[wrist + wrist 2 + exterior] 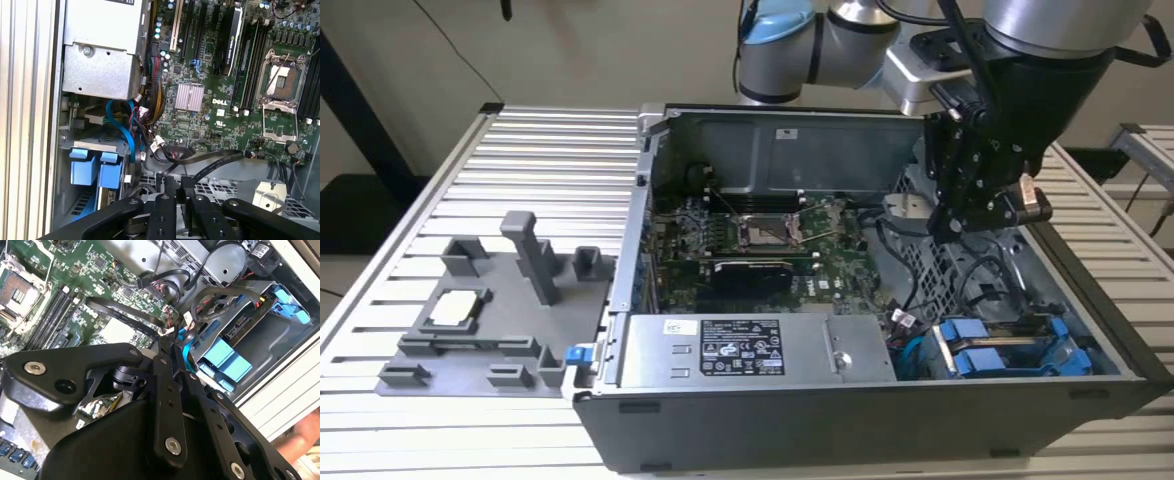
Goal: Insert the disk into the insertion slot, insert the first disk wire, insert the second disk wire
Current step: 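Insert the second disk wire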
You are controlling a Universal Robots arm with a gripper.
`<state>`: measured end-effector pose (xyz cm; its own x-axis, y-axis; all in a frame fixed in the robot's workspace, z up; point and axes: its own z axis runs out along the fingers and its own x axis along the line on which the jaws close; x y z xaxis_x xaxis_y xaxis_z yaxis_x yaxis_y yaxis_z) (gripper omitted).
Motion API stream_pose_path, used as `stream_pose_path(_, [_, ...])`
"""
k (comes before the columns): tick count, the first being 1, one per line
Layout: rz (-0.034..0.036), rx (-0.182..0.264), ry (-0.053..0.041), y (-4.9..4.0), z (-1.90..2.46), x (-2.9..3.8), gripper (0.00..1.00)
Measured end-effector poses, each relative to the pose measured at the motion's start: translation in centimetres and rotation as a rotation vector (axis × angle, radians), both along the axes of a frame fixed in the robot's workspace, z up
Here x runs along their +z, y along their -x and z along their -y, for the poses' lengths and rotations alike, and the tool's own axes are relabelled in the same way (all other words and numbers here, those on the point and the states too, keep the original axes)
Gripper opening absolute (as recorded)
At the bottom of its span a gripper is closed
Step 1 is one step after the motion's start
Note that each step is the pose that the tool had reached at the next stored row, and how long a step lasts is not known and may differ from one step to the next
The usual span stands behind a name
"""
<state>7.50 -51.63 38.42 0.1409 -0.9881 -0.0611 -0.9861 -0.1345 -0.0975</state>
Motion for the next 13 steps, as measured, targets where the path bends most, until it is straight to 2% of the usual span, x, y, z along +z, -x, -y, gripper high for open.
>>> stream_pose_path(13, [0.0000,0.000,0.0001,0.01,0.00,0.00,0.16])
